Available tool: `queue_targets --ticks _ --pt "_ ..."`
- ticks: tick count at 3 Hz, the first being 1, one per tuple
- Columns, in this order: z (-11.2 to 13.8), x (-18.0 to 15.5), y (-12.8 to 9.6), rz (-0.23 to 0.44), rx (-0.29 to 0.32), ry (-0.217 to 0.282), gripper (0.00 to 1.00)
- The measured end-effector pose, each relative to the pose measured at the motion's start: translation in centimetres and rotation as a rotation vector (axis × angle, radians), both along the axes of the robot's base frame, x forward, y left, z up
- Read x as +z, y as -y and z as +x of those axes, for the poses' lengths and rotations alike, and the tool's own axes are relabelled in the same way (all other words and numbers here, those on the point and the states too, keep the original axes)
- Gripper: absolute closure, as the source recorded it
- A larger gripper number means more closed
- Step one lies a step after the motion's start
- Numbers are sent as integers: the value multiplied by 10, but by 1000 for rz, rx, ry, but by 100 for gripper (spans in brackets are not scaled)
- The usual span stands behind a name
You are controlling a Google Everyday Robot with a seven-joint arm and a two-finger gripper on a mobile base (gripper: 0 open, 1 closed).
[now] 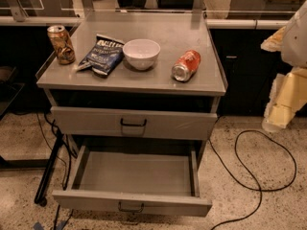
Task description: Close middle drawer
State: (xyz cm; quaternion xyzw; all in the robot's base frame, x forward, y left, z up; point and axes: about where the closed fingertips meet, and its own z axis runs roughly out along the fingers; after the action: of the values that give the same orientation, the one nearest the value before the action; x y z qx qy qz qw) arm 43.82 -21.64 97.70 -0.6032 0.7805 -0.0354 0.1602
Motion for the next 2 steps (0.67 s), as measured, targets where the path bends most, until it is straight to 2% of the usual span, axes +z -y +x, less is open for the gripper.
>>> queue_targets --ticks 1,2 --pt "0 0 0 0 0 0 0" --pt "0 0 0 0 0 0 23"
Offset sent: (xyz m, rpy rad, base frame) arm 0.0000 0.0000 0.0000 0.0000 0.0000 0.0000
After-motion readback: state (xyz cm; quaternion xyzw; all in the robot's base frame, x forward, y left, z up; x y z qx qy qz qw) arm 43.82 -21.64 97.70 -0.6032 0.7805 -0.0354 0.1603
